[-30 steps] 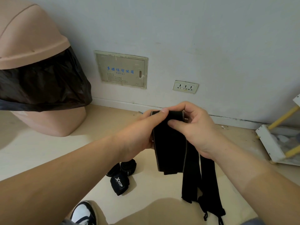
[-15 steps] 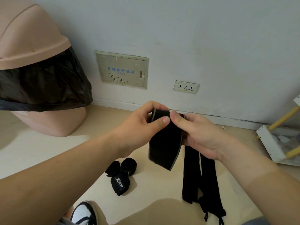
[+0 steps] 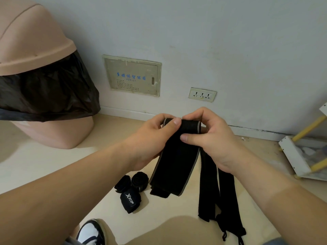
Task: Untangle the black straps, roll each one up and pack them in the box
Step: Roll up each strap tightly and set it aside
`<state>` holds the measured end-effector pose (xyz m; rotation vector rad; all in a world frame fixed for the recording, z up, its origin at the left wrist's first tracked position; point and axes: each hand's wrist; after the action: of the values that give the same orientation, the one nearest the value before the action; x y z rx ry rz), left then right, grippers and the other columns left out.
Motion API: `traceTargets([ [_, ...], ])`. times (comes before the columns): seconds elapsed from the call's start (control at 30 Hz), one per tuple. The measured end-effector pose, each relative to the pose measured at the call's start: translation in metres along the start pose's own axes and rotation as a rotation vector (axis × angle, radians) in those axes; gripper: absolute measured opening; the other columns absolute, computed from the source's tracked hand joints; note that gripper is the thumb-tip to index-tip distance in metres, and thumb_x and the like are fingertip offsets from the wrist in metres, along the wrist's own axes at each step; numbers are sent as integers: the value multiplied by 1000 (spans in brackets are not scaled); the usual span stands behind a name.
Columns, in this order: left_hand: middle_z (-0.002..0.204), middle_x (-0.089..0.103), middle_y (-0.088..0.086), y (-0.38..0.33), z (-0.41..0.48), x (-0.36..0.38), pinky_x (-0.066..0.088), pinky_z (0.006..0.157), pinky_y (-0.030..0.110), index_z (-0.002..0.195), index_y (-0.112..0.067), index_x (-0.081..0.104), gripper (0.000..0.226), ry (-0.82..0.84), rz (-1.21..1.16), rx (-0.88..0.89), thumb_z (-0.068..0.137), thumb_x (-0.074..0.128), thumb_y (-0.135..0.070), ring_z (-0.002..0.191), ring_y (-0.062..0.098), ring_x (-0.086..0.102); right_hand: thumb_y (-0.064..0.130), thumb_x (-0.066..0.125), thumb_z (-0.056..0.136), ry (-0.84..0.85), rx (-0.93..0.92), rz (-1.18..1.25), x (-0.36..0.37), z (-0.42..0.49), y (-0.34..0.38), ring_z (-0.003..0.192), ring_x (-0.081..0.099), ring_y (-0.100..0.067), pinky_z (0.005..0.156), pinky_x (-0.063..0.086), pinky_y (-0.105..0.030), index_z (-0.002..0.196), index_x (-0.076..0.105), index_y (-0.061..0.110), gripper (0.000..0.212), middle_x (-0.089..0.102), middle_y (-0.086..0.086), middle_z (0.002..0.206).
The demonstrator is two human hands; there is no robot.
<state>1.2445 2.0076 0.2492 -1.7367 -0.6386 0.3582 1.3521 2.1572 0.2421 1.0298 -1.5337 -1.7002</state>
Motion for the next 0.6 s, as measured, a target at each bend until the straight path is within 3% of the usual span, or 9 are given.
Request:
traceTargets([
  [0.1,94,68,3,-1,1,-1,55,65,24,122,-19,62,16,-20,-12,72,108,59,-27,81,14,66,16,93,73,163,180,237,-4,-1,9,100,75,-28,88,62,-42,115,75,19,45,74,-14,116],
  [0.17,98,69,6,2,3,-4,58,78,34,122,-20,61,15,-17,5,106,107,60,-22,88,18,67,43,79,87,257,286,243,-5,-2,12,112,76,-26,94,60,-41,125,75,12,49,77,-14,124],
  [0.23,102,69,6,3,3,-7,57,89,43,123,-23,61,18,1,35,132,106,61,-16,93,21,67,57,64,94,222,343,143,-7,-1,9,117,75,-27,105,57,-49,128,74,14,56,78,-11,124],
  [0.33,106,69,2,3,1,-8,58,92,43,124,-23,60,28,26,72,129,102,65,-6,96,20,68,40,67,102,127,307,93,-6,0,3,114,76,-30,108,55,-58,126,72,17,34,79,-10,119],
  [0.43,120,71,11,2,3,-8,59,102,45,130,-18,61,43,26,-25,23,91,73,-4,112,27,72,18,72,100,81,217,114,-7,0,0,104,76,-32,103,57,-61,113,71,18,13,78,-10,107],
  [0.53,129,72,17,2,3,-6,58,96,43,136,-19,63,55,111,-95,-103,82,69,-28,112,28,73,0,74,95,50,115,52,-5,-1,0,96,73,-31,99,59,-61,102,70,24,26,73,-9,104],
  [0.6,132,71,15,4,3,-3,58,95,43,139,-20,61,52,134,-88,-130,95,64,-49,112,28,74,-4,77,92,37,50,-44,-2,-3,1,99,74,-31,94,62,-59,99,71,32,36,71,-10,111],
])
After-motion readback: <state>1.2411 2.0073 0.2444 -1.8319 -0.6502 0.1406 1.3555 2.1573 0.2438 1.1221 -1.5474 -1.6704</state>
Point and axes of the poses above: each hand's wrist, its own z-axis towards the middle knuckle, its own x-axis out of the palm, y = z × x
